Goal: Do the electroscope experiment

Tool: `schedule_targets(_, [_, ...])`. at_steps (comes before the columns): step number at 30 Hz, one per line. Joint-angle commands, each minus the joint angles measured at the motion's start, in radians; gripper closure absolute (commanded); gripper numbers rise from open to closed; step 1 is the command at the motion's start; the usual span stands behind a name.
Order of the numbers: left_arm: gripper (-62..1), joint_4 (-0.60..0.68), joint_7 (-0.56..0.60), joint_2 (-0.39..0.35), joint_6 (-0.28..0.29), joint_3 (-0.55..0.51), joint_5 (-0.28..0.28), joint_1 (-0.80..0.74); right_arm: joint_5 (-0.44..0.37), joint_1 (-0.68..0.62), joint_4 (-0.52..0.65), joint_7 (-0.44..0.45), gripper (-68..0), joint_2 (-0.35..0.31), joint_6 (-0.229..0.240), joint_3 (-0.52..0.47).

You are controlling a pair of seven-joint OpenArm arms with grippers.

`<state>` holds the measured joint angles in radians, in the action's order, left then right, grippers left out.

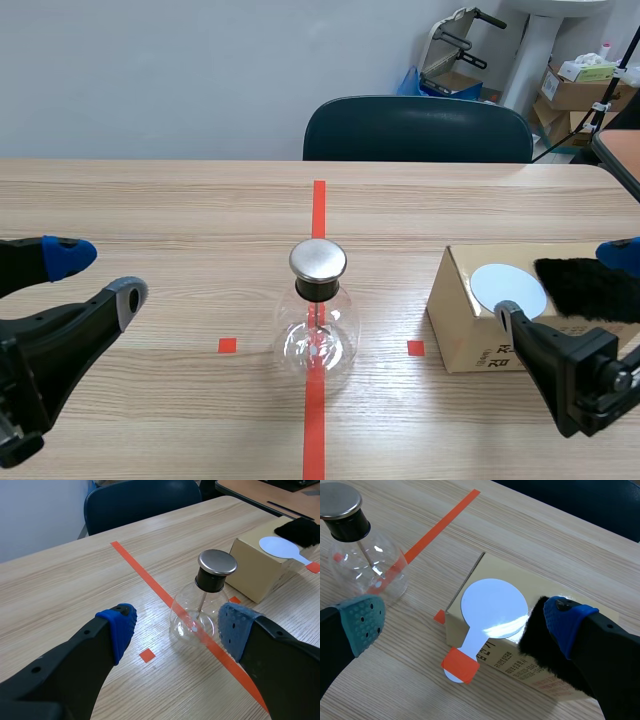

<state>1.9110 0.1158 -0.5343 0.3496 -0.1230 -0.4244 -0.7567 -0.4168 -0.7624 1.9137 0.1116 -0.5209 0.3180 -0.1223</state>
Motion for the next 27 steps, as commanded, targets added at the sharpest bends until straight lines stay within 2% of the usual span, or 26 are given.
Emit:
schedule_targets(1, [-37.5,0.014,-0.058,0.007,0.005,-0.001,0.001,-0.013,-0.01,0.014,0.018,0.003,-67.9,0.0,-0.022,-0.003])
schedule_targets(14, [-37.5,0.014,-0.083,0.007,0.004,-0.001,0.001,-0.014,-0.01,0.014,0.018,0.011,-67.9,0.0,-0.022,-0.003])
schedule_targets(16, [-37.5,0.014,-0.088,0.005,0.004,-0.001,0.001,-0.013,0.019,0.014,0.018,0.023,-67.9,0.0,-0.021,-0.003])
schedule_targets(20, [-37.5,0.014,-0.097,-0.029,0.006,-0.001,-0.001,-0.014,0.178,0.014,0.026,0.084,-67.9,0.0,0.031,-0.003])
schedule_targets(23, [-37.5,0.014,-0.122,-0.053,0.014,0.002,-0.003,-0.013,0.38,0.004,0.052,0.144,-67.9,0.0,0.047,-0.003])
schedule_targets(27, [-37.5,0.014,-0.108,-0.079,0.013,0.003,-0.002,-0.013,0.67,-0.022,0.079,0.259,-67.9,0.0,0.046,-0.002])
